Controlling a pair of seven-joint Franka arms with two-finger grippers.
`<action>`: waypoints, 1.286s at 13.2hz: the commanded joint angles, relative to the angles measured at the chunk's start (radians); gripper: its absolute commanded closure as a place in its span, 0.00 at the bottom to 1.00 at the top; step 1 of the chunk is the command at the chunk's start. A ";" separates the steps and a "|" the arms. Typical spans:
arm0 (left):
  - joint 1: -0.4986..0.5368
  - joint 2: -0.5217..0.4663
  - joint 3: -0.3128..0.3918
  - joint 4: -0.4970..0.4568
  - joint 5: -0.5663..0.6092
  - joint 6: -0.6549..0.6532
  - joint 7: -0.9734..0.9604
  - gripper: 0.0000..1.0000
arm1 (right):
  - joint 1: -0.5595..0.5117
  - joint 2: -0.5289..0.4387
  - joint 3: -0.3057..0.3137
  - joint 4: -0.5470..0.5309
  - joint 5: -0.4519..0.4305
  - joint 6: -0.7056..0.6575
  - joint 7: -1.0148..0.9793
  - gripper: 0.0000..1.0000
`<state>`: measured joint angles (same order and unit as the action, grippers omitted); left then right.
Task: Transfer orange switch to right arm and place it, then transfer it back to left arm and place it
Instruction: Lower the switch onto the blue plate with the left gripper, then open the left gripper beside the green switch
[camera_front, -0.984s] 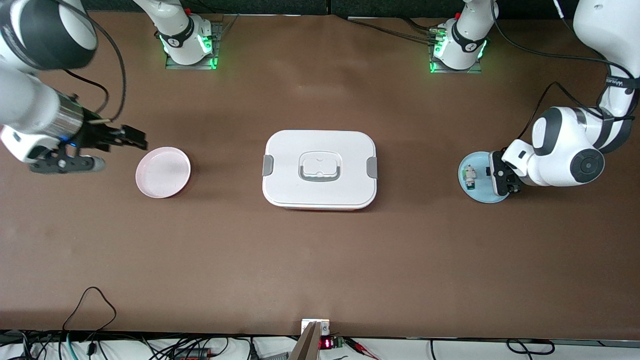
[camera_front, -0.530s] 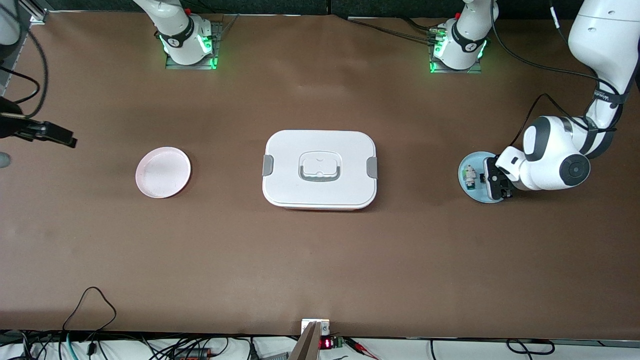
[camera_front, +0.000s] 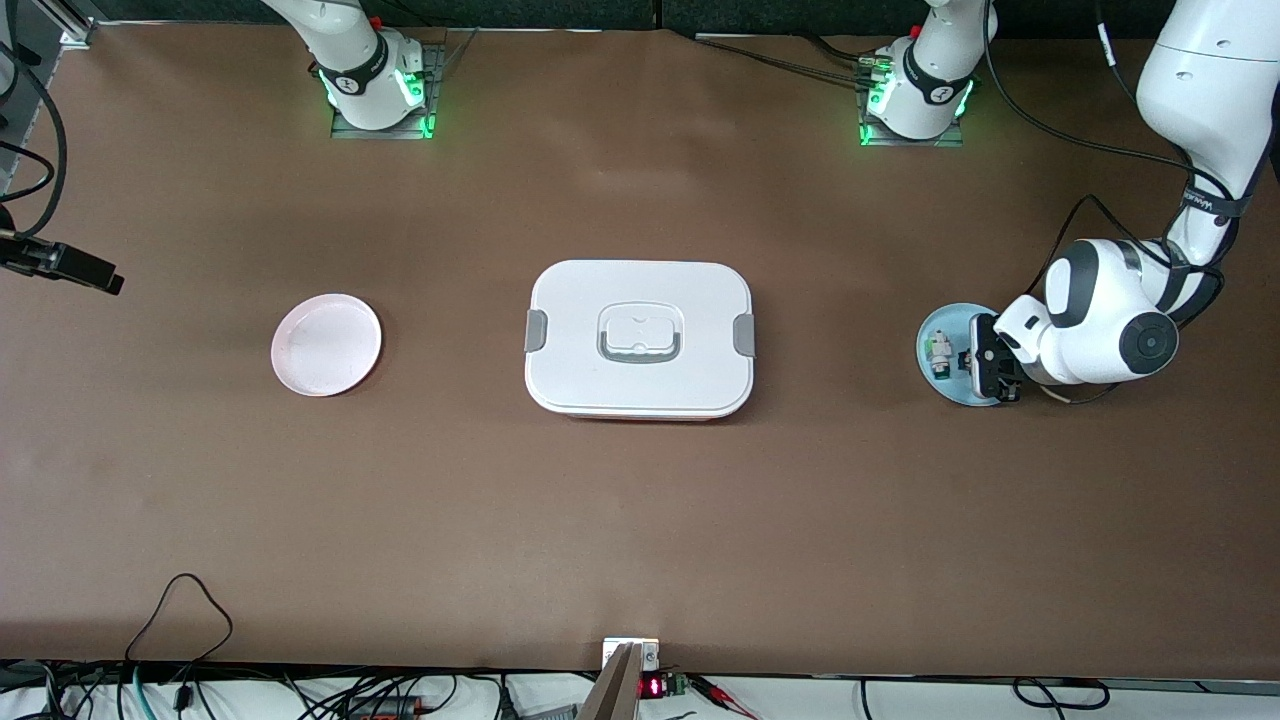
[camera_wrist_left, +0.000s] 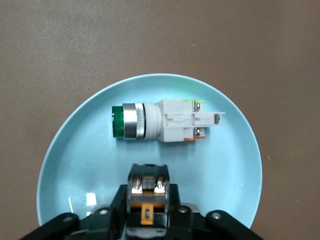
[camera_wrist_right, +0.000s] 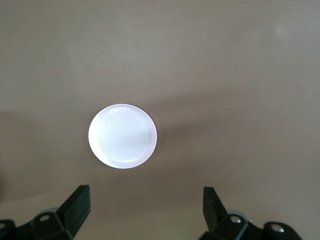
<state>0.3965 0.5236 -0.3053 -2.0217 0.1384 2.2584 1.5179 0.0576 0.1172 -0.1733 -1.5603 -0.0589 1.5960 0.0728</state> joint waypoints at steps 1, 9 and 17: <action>0.027 0.003 -0.014 0.001 0.018 0.004 0.015 0.00 | 0.024 -0.067 -0.014 -0.096 0.002 0.053 -0.083 0.00; 0.024 -0.154 -0.054 0.146 -0.006 -0.313 -0.364 0.00 | 0.024 -0.074 -0.015 -0.084 0.004 0.038 -0.116 0.00; 0.010 -0.275 -0.145 0.427 -0.056 -0.680 -1.225 0.00 | 0.027 -0.027 -0.014 -0.020 0.005 0.033 -0.116 0.00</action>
<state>0.4071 0.2671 -0.4259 -1.6735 0.0960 1.6696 0.4587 0.0723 0.0788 -0.1777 -1.6043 -0.0588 1.6370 -0.0406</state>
